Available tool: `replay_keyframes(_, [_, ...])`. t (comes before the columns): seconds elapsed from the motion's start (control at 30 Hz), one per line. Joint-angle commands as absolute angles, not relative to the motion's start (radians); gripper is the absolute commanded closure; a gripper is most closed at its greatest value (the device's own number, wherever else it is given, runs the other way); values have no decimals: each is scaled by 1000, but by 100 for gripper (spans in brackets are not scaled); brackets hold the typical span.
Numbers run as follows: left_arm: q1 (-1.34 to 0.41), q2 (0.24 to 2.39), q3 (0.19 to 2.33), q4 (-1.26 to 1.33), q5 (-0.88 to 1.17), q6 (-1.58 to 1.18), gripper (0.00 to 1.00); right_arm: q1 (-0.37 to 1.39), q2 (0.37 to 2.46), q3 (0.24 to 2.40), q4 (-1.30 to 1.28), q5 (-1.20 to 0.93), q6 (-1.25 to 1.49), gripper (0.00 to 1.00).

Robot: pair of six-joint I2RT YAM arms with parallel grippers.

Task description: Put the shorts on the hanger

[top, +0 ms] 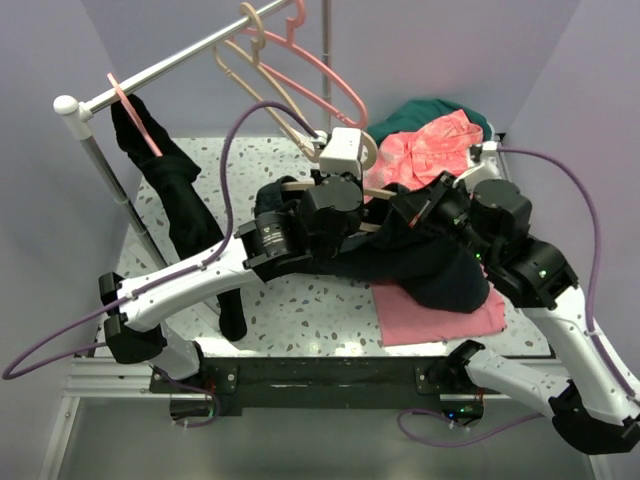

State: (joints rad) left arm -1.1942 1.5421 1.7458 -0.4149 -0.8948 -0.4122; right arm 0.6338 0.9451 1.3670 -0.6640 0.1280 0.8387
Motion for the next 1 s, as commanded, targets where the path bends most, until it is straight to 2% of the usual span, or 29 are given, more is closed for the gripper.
replay_keyframes(0.0, [-1189,1497,1720,-390,-781,-422,100,635,924,1292,-569,-66,738,82])
replay_keyframes(0.03, [-1187,1491,1710,-390,-772,-414,100,634,917,1292,-560,-104,712,73])
replay_keyframes(0.07, [-1187,1486,1701,-393,-769,-413,100,635,910,1293,-558,-150,687,60])
replay_keyframes(0.17, [-1186,1456,1652,-390,-756,-411,100,635,893,1351,-650,-221,592,43])
replay_keyframes(0.27, [-1184,1404,1603,-385,-718,-397,100,635,868,1428,-776,-192,480,30])
replay_keyframes(0.43, [-1184,1318,1503,-385,-678,-385,100,635,799,1463,-926,-83,310,25])
replay_keyframes(0.67, [-1178,1275,1479,-428,-698,-385,100,635,813,1434,-1052,-202,196,24])
replay_keyframes(0.97, [-1149,1244,1430,-399,-661,-368,100,635,831,1388,-1054,-242,120,24])
